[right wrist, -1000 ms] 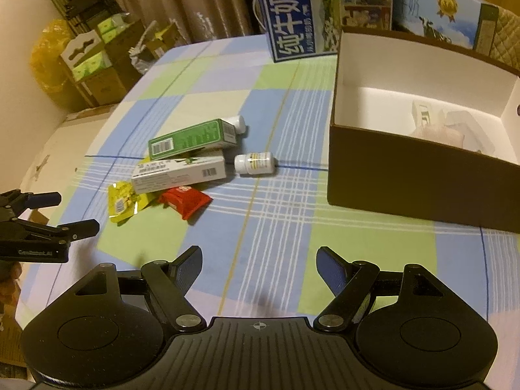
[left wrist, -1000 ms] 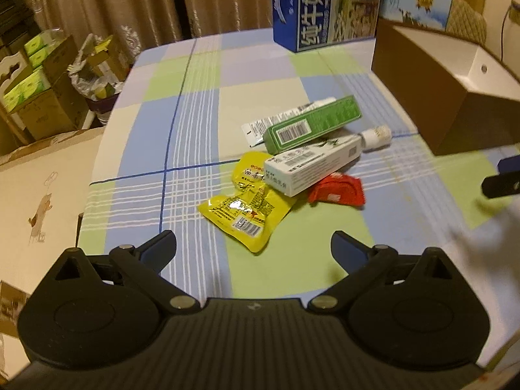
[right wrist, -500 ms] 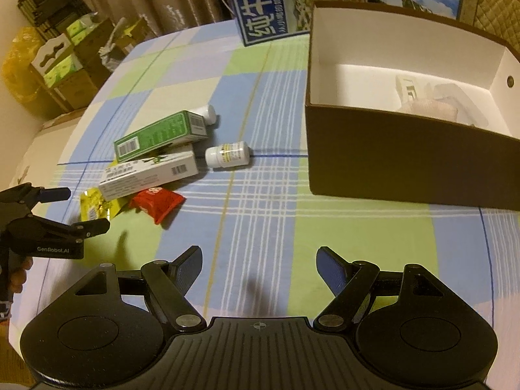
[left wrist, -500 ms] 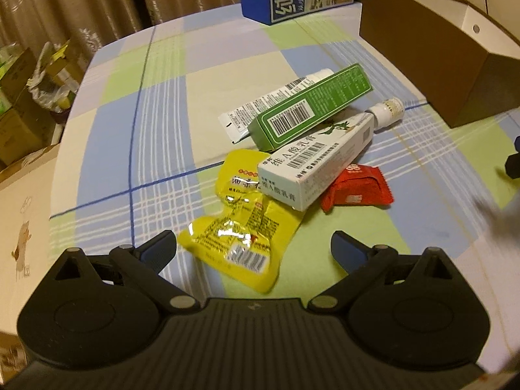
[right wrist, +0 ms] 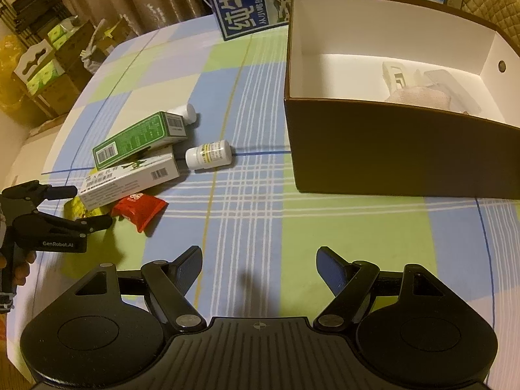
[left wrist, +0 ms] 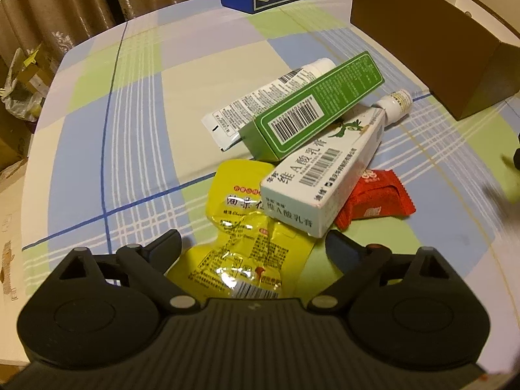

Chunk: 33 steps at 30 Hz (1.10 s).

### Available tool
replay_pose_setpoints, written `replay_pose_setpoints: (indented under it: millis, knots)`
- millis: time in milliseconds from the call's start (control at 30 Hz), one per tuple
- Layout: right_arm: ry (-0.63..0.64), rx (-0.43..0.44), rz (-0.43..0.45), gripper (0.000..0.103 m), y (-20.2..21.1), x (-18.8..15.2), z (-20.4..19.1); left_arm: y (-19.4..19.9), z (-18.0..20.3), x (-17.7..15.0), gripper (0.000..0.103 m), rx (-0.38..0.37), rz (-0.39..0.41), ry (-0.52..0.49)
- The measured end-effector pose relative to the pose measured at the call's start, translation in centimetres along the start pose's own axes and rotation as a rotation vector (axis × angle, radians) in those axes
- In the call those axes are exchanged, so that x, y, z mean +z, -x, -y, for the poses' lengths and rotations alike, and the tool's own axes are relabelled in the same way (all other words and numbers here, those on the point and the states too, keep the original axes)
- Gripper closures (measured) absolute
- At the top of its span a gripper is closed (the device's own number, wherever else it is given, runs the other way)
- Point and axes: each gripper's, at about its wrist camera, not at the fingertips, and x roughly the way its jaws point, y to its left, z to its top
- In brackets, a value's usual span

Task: Organize objects
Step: 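Grasp the yellow snack pouch with the left tool while the right tool grasps the green box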

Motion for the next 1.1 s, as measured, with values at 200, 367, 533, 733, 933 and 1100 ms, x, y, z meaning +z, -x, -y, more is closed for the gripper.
replay_pose_setpoints:
  millis: [200, 367, 533, 733, 933, 1100]
  knots:
    - [0.006, 0.001, -0.006, 0.028, -0.2, 0.1, -0.3, 0.0, -0.5, 0.1, 0.032, -0.069, 0.018, 0.019]
    - [0.019, 0.014, -0.008, 0.028, -0.4, 0.1, -0.8, 0.8, -0.4, -0.9, 0.033, -0.059, 0.026, 0.039]
    - [0.044, 0.039, -0.013, 0.028, -0.9, 0.1, -1.7, 2.3, -0.6, -2.9, 0.037, -0.028, 0.010, 0.093]
    - [0.161, 0.084, 0.010, 0.028, -1.3, 0.7, -4.4, 4.3, -1.9, -5.3, 0.039, 0.038, -0.010, 0.212]
    - [0.428, 0.072, 0.134, 0.028, -1.4, 2.5, -8.5, 5.4, -4.0, -6.4, 0.039, 0.084, -0.017, 0.348]
    - [0.734, 0.030, 0.258, 0.029, -2.9, 3.7, -11.5, 5.7, -4.9, -6.6, 0.039, 0.094, -0.019, 0.402]
